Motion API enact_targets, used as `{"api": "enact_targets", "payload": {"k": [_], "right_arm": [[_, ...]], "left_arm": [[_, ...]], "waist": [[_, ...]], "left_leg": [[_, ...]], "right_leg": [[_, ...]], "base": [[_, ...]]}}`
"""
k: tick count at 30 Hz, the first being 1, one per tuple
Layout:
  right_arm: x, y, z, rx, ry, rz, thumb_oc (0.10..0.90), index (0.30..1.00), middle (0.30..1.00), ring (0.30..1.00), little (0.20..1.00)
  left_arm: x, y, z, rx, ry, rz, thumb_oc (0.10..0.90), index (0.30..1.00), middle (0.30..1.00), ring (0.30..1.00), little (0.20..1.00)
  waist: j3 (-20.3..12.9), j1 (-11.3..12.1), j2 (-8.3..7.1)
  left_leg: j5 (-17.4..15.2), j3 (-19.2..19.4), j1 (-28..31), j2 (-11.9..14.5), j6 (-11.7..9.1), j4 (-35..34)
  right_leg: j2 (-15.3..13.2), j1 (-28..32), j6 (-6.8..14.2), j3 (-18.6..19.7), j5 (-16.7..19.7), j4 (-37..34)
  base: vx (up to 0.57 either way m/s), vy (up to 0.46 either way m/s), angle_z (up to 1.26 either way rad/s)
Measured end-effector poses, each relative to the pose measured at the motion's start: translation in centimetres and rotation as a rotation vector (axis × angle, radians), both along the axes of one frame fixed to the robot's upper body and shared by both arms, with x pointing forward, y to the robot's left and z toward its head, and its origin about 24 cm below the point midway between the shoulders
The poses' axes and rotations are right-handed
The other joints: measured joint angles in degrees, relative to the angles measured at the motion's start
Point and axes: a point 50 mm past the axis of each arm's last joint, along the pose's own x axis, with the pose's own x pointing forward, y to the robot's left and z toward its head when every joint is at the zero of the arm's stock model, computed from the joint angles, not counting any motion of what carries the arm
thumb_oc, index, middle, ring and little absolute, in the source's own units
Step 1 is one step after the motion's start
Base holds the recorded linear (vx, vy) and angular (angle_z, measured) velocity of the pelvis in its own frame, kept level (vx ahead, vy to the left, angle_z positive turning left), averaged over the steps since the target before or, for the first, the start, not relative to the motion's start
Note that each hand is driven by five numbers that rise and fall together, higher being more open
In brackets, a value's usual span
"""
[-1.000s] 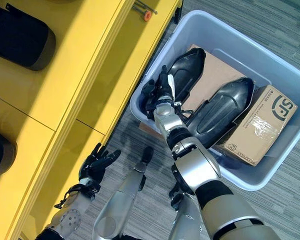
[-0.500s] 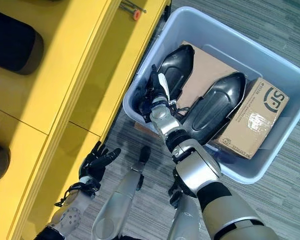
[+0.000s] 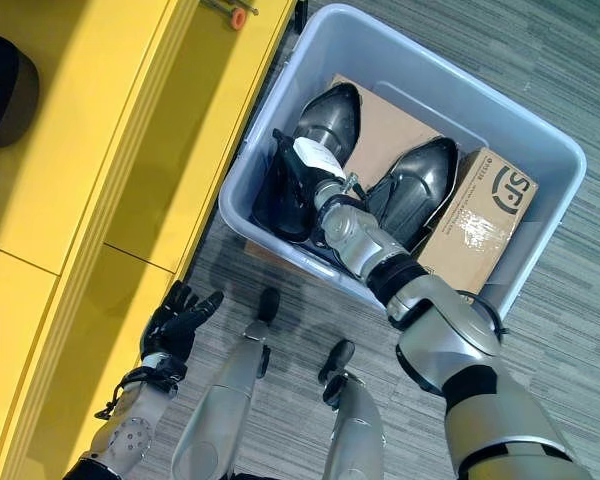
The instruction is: Move parts from the plastic box to the shelf.
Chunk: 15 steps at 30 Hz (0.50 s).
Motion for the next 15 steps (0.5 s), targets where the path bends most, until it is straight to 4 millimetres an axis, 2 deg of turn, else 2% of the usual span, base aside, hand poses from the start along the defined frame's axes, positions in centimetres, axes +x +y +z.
{"api": "enact_targets", "payload": {"k": [7, 15], "right_arm": [[-0.03, -0.18, 0.22, -0.057, 0.0, 0.012, 0.9, 1.0, 1.0, 1.0, 1.0], [0.07, -0.87, 0.48, -0.162, -0.028, 0.012, 0.9, 1.0, 1.0, 1.0, 1.0]], "left_arm": [[0.01, 0.1, 0.05, 0.0, -0.002, 0.004, 0.9, 1.0, 1.0, 1.0, 1.0], [-0.41, 0.55, -0.24, 0.0, 0.009, 0.02, 0.9, 1.0, 1.0, 1.0, 1.0]], "waist": [[0.01, -0.02, -1.08], [0.02, 0.26, -1.14]], "left_leg": [[0.05, 0.03, 0.02, 0.15, 0.07, -0.05], [0.24, 0.04, 0.02, 0.07, 0.27, -0.08]], "right_leg": [[0.13, -0.02, -0.26, 0.1, 0.2, -0.09], [0.1, 0.01, -0.31, 0.12, 0.4, -0.19]], "base": [[0.0, -0.002, -0.01], [0.0, 0.0, 0.0]]}}
